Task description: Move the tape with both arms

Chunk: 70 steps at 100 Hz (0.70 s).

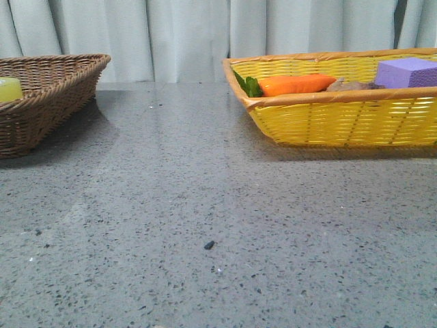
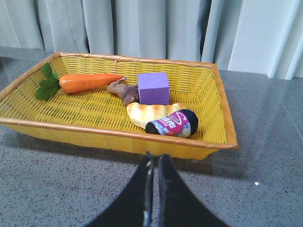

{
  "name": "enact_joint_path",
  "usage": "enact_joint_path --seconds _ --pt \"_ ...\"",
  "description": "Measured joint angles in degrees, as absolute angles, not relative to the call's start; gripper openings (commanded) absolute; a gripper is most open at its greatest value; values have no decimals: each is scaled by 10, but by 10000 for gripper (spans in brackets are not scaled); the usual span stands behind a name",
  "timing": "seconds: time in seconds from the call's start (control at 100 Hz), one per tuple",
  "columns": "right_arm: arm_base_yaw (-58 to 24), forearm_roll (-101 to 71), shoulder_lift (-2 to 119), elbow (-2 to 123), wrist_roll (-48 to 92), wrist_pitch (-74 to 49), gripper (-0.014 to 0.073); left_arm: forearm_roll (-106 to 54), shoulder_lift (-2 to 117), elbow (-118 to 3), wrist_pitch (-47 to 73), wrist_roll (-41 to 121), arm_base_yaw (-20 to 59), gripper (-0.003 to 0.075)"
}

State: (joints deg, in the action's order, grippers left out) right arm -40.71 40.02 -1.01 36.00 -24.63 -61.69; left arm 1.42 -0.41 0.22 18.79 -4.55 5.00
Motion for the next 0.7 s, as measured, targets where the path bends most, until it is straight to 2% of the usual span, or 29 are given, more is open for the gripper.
enact_joint_path --seconds 0.55,0.7 --pt "-407 421 -10 345 -246 -609 -74 14 -4 2 188 -46 50 -21" --pt "-405 470 -10 309 -246 -495 -74 14 -4 2 188 -46 50 -21"
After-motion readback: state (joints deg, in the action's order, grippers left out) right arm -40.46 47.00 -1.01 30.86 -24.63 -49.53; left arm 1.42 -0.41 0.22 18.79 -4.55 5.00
